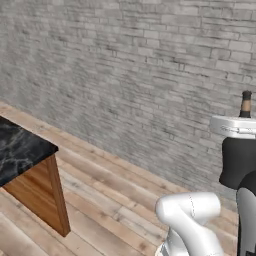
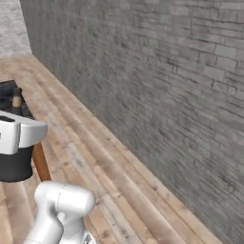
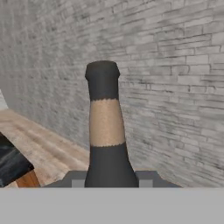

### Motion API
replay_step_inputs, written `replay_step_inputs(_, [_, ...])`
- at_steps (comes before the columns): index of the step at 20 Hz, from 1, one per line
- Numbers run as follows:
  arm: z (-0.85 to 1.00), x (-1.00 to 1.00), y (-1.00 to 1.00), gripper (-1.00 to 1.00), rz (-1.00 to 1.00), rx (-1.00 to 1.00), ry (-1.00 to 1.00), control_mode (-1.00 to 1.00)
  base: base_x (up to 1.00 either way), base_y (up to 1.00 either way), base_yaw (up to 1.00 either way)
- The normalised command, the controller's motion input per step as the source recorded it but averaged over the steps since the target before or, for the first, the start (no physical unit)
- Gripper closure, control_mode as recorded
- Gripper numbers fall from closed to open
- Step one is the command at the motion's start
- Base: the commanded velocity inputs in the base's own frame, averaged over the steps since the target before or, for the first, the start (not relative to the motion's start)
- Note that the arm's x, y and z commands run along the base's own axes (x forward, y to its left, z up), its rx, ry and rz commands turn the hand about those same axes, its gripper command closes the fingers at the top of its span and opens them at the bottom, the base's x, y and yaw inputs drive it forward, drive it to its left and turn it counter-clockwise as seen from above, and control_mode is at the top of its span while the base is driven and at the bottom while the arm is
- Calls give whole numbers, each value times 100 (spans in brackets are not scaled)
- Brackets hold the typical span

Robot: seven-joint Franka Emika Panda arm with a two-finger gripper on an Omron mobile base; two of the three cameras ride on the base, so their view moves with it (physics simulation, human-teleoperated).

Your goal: There is a bowl on the dining counter. Grab a lemon wedge from the fridge and place it in the bowl. Then get the liquor bottle and glass cup from the cabinet and place them next to the bowl.

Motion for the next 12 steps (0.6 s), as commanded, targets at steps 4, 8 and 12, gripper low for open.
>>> replay_step_inputs(4, [0,0,0,100,0,0,0,100,100,-45,43])
replay_step_inputs(8, [0,0,0,100,0,0,0,100,100,-43,43])
replay_step_inputs(12, [0,0,0,100,0,0,0,100,100,-43,43])
